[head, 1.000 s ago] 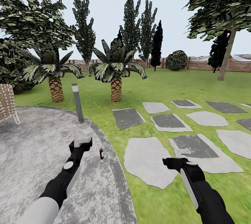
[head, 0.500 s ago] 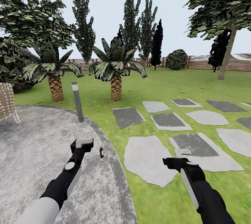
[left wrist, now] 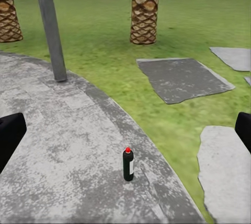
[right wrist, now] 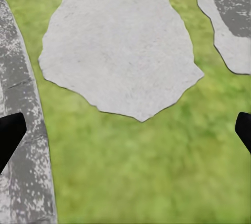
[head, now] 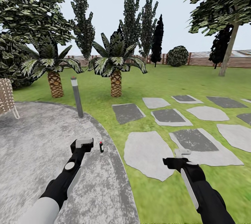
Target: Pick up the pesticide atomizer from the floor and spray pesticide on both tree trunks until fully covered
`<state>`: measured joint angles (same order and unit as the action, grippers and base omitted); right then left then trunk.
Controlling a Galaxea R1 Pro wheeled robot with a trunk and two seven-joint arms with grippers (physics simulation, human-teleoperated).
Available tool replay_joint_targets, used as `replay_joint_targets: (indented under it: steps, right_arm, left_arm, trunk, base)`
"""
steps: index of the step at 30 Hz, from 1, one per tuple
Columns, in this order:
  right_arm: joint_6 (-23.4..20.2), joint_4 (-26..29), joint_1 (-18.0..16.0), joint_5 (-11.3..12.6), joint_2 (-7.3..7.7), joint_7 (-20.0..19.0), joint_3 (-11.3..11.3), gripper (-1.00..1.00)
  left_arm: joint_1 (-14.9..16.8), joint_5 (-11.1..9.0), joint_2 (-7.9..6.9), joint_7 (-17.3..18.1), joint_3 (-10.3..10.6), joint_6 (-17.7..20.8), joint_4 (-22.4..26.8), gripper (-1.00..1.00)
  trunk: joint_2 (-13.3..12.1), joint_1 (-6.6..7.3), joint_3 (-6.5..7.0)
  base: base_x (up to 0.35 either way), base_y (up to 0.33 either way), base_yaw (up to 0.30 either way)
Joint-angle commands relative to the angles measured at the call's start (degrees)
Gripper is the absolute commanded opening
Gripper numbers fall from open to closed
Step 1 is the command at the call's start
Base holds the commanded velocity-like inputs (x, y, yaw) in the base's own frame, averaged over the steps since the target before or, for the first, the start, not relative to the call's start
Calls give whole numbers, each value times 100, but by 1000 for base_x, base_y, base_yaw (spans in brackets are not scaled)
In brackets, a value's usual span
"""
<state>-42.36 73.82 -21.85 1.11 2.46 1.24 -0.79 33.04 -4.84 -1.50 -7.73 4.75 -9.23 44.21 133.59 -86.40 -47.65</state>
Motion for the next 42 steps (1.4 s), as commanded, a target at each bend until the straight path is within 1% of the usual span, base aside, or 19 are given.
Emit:
replay_joint_targets:
  steps: [1,24,42]
  right_arm:
    - [0,0,2,1,0,0,0,100]
    - [0,-8,2,3,0,-1,0,100]
    - [0,-8,3,3,0,4,0,100]
  left_arm:
    - [0,1,0,0,0,0,0,100]
    - [0,1,-9,0,0,8,0,100]
    - [0,9,-9,0,17,9,0,100]
  trunk:
    - [42,-23,-28]
    - [964,-528,-653]
    - [989,-574,-1217]
  base:
    - [0,0,0]
    - [0,0,0]
    - [0,0,0]
